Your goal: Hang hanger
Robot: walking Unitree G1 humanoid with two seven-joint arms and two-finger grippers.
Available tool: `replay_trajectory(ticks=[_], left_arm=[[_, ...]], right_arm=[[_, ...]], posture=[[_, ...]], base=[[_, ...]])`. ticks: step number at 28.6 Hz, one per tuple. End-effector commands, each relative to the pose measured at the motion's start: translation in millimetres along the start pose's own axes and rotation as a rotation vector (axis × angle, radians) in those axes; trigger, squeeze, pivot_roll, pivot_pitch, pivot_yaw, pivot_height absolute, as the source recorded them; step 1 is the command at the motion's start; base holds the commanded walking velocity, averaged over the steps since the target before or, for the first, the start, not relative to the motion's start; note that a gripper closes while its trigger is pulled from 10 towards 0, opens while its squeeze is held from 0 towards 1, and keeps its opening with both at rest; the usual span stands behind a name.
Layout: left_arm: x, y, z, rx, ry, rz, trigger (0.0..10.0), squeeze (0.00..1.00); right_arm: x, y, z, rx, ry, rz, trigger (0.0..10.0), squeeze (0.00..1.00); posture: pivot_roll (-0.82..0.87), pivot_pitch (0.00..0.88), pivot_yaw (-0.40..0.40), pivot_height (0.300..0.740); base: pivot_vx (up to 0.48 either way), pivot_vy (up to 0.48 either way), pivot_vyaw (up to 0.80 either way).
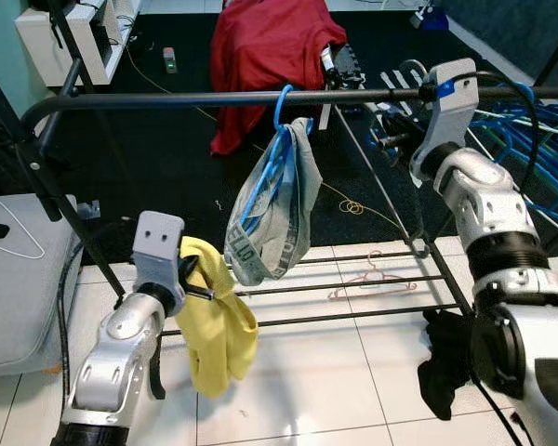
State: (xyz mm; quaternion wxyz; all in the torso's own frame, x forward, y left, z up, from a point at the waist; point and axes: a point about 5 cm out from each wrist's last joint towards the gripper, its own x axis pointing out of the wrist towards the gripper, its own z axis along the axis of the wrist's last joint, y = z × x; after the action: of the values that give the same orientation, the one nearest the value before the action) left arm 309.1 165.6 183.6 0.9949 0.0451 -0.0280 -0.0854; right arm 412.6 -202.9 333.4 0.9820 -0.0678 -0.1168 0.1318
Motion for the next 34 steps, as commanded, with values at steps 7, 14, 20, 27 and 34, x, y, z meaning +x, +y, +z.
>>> replay_trajectory(ticks=[7,14,20,27,34], left_arm=[[-7.1,6.8,2,0.016,0.007,-0.011,10.0,0.00],[-9.4,8.8,3,0.031,0.019,-0.029,10.0,0.00],[-11.3,10.9,5,0.045,0.035,-0.050,10.0,0.00],[-13.9,12.9,5,0.056,0.053,-0.071,10.0,0.00],[-15.6,15.4,6,0.063,0.065,-0.077,10.0,0.00]], right_arm=[[2.0,-5.3,1,-0.003,0.028,-0.015,10.0,0.00],[4.1,-3.4,-5,0.022,0.076,-0.009,10.0,0.00],[3.9,-5.7,-10,0.035,0.125,-0.040,10.0,0.00],[2.2,-13.0,-9,0.039,0.135,-0.094,10.0,0.00],[1.8,-17.1,-5,0.044,0.122,-0.123,10.0,0.00]], posture=[[0.05,0.287,0.009,0.740],[0.06,0.300,0.019,0.740],[0.08,0.318,0.032,0.740],[0.10,0.334,0.048,0.740],[0.10,0.342,0.055,0.740]], base=[[0.000,0.000,0.00],[0.000,0.000,0.00],[0.000,0.000,0.00],[0.000,0.000,0.00],[0.000,0.000,0.00]])
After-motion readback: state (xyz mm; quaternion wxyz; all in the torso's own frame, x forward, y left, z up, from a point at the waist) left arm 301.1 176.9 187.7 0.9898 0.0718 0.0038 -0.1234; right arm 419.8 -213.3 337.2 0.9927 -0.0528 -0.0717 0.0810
